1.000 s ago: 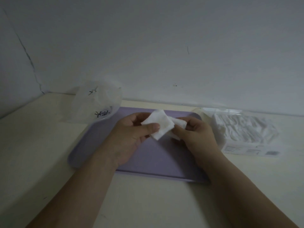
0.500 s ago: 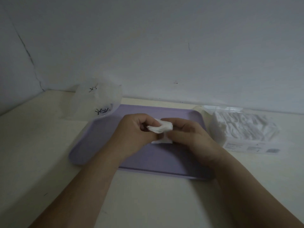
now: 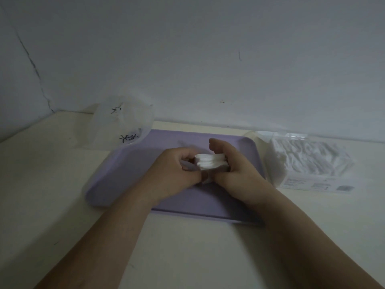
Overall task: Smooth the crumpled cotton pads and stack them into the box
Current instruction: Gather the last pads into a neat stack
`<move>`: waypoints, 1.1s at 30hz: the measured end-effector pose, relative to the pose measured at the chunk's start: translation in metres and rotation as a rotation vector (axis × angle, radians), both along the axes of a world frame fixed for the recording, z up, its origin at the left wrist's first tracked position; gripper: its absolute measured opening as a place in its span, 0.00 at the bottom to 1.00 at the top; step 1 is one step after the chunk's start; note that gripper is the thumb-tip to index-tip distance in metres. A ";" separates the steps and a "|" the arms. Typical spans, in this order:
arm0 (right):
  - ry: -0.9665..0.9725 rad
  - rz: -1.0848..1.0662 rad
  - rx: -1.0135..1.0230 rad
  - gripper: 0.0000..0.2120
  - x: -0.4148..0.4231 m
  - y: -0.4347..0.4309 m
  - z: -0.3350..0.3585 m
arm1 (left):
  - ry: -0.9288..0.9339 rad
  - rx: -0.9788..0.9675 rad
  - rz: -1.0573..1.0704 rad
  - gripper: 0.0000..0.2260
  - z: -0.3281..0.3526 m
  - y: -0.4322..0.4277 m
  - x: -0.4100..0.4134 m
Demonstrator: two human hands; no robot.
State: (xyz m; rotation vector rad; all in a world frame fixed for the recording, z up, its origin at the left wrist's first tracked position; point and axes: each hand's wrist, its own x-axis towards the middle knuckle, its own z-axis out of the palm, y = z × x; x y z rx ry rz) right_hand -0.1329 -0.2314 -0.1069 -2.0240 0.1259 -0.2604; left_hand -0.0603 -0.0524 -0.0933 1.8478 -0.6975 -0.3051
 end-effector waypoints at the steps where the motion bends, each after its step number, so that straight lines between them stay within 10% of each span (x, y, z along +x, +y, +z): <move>1: 0.012 -0.002 0.045 0.38 0.000 0.003 0.000 | -0.010 0.004 0.001 0.10 0.000 -0.002 -0.002; 14: -0.074 -0.178 0.280 0.28 -0.008 0.000 0.037 | -0.045 -0.215 0.048 0.11 0.014 -0.029 -0.012; 17: -0.060 -0.209 0.214 0.08 -0.023 -0.019 0.057 | -0.070 -0.211 0.024 0.11 0.034 -0.048 -0.021; 26: -0.107 -0.479 -0.021 0.09 -0.103 -0.105 0.093 | -0.048 -0.102 -0.152 0.12 0.062 -0.148 -0.070; 33: 0.113 -0.589 -0.528 0.05 -0.135 -0.173 0.090 | -0.375 0.191 -0.233 0.11 0.039 -0.211 -0.081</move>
